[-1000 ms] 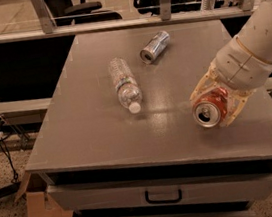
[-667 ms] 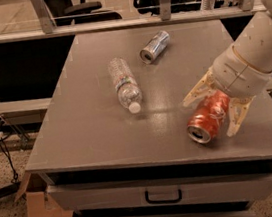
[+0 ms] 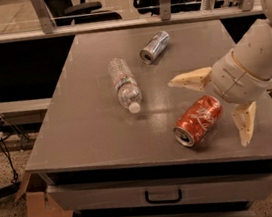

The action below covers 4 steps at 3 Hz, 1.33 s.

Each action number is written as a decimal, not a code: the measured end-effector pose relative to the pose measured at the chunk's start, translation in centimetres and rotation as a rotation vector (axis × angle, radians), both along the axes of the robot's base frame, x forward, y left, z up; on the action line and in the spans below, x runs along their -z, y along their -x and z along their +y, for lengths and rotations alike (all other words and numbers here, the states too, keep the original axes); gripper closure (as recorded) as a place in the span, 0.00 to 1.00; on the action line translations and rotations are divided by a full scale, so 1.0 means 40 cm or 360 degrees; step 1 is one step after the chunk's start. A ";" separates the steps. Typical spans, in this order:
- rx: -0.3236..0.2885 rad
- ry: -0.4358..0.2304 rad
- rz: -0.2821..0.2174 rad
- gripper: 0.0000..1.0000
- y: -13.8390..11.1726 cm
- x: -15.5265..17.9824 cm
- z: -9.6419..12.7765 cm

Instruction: Knock coke can over

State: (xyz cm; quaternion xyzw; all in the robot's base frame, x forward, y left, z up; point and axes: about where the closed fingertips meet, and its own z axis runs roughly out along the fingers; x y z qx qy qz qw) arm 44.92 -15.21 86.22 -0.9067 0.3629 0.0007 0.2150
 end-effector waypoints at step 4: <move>0.0534 -0.0370 -0.0219 0.00 -0.075 -0.159 -0.126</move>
Offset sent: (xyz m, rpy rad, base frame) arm 0.0459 -0.1058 0.1115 0.3682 -0.2510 -0.5603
